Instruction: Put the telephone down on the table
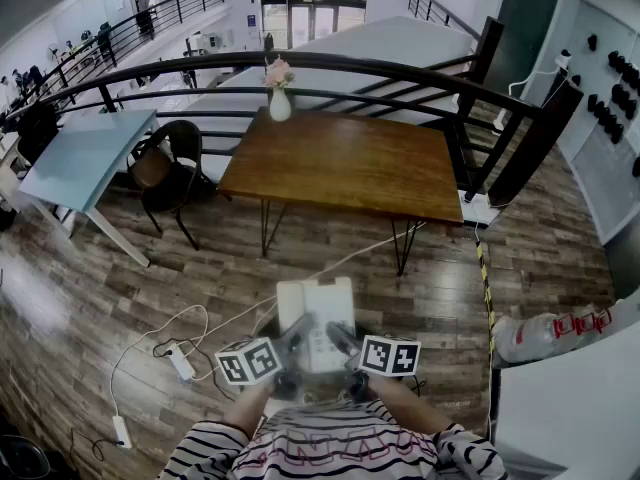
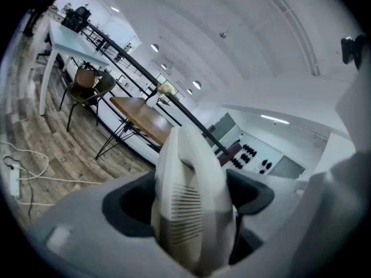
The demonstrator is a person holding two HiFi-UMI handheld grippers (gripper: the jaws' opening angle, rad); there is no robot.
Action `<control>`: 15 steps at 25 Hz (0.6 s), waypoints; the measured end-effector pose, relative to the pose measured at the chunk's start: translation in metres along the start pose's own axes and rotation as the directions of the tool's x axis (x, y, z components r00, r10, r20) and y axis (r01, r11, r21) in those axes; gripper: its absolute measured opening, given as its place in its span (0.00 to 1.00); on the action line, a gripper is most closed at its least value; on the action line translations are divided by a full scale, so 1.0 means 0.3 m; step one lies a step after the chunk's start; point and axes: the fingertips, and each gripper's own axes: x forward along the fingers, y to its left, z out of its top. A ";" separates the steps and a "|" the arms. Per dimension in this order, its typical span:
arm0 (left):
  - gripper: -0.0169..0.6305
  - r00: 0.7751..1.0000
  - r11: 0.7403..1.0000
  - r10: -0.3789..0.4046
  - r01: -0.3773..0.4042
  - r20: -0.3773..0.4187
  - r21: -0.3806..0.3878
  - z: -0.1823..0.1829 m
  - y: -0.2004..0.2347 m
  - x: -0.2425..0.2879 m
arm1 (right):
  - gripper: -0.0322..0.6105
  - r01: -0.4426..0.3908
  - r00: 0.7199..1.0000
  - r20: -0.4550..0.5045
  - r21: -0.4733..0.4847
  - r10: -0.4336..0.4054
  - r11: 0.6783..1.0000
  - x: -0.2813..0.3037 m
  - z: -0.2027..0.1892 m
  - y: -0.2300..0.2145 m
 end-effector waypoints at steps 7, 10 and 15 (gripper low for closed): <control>0.61 1.000 1.000 -0.012 0.013 -0.016 0.008 0.005 0.011 0.007 | 0.49 0.008 1.000 0.017 0.011 -0.008 1.000 0.010 -0.004 -0.001; 0.61 1.000 1.000 -0.021 0.022 -0.022 0.013 0.003 0.017 0.007 | 0.49 0.012 0.999 0.031 0.022 -0.013 1.000 0.012 -0.011 -0.002; 0.61 0.998 0.999 -0.042 0.043 -0.035 0.026 0.021 0.029 0.028 | 0.50 0.023 0.998 0.057 0.031 -0.025 0.999 0.031 0.005 -0.006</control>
